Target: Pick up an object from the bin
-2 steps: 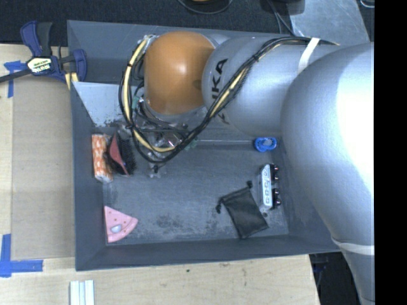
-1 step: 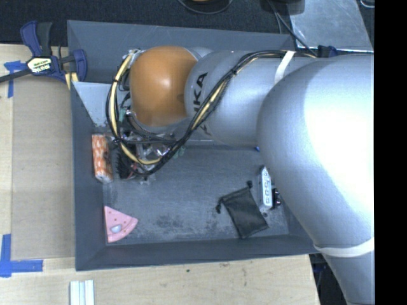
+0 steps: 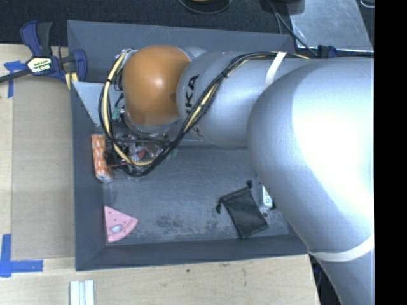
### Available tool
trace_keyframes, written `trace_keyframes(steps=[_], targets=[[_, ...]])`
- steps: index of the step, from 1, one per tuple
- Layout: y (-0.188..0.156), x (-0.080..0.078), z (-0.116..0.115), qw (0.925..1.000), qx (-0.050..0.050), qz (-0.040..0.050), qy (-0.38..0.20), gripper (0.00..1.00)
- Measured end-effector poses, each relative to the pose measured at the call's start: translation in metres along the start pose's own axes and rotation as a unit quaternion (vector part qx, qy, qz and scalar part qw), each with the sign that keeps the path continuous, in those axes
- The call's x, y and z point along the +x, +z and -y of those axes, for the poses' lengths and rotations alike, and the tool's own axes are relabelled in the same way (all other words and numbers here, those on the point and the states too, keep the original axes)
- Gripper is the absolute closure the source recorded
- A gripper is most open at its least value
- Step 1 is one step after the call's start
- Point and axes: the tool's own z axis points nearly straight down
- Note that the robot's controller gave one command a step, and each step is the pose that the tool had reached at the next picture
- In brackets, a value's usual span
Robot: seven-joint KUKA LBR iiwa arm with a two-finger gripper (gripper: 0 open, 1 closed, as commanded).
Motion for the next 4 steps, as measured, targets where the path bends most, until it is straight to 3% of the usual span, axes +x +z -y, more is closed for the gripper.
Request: trace_keyframes(steps=[4], targets=[[-0.024,0.001,-0.001,1.0000,-0.001,-0.0024,0.001,1.00]])
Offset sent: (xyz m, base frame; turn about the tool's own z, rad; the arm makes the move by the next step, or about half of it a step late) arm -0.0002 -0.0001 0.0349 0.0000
